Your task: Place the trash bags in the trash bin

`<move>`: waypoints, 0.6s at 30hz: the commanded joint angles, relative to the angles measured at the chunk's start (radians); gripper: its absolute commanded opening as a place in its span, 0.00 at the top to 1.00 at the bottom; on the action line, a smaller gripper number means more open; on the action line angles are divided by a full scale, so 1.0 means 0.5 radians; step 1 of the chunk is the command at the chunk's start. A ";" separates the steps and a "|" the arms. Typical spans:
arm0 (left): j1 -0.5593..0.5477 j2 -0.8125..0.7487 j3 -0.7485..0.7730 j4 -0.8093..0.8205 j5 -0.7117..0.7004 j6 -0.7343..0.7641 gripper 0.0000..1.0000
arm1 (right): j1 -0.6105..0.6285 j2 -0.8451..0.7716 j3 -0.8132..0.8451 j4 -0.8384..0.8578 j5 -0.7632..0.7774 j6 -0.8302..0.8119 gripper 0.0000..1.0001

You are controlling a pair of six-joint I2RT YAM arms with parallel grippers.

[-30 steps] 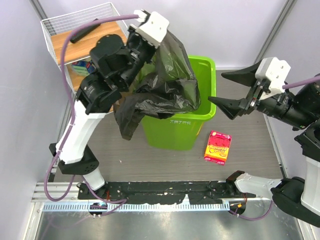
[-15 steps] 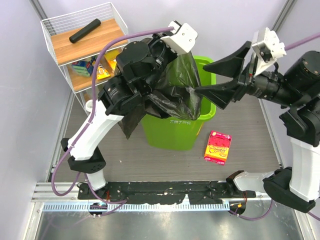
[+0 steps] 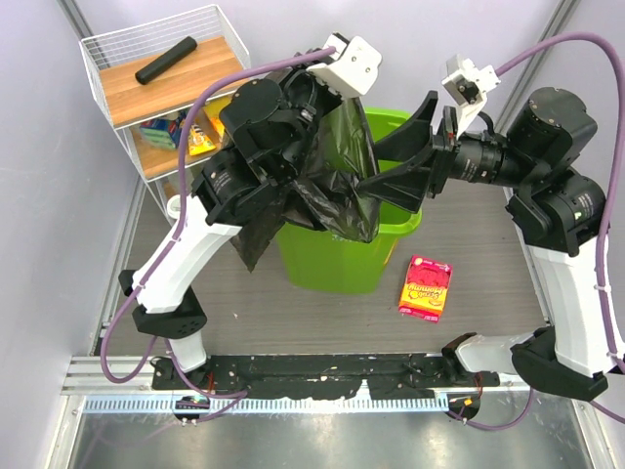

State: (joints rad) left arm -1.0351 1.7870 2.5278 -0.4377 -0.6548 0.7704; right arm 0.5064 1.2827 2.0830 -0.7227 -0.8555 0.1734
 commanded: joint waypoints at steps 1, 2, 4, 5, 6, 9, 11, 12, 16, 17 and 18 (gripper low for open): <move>-0.013 -0.012 0.016 0.179 -0.080 0.088 1.00 | -0.007 -0.074 -0.082 0.252 -0.222 0.233 0.22; -0.013 -0.009 0.016 0.179 -0.077 0.088 1.00 | -0.010 -0.074 -0.092 0.264 -0.228 0.239 0.22; -0.013 -0.006 0.013 0.188 -0.089 0.101 1.00 | -0.010 -0.083 -0.098 0.270 -0.252 0.248 0.24; -0.010 -0.003 0.013 0.188 -0.089 0.110 1.00 | -0.010 -0.083 -0.098 0.270 -0.271 0.248 0.26; -0.010 0.000 0.013 0.191 -0.092 0.116 1.00 | -0.010 -0.086 -0.098 0.270 -0.280 0.245 0.33; -0.010 0.003 0.010 0.210 -0.105 0.143 1.00 | -0.010 -0.096 -0.080 0.249 -0.250 0.175 0.65; -0.013 0.000 0.000 0.213 -0.108 0.162 1.00 | -0.010 -0.099 -0.034 0.142 -0.155 0.044 0.85; -0.007 -0.009 -0.006 0.210 -0.099 0.162 1.00 | -0.010 -0.102 -0.003 0.069 -0.121 0.003 0.92; 0.002 -0.046 -0.040 0.140 -0.053 0.180 1.00 | -0.010 -0.129 0.040 -0.156 0.228 -0.316 0.99; 0.018 -0.049 -0.040 0.091 -0.028 0.171 1.00 | -0.010 -0.132 0.037 -0.180 0.348 -0.389 0.99; 0.033 -0.055 -0.046 0.051 -0.007 0.165 1.00 | -0.010 -0.136 0.049 -0.257 0.406 -0.435 0.99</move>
State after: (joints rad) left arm -1.0336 1.7866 2.5111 -0.3969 -0.6853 0.8413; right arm 0.5060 1.2419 2.0674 -0.7448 -0.8387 0.1154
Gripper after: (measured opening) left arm 0.010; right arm 0.027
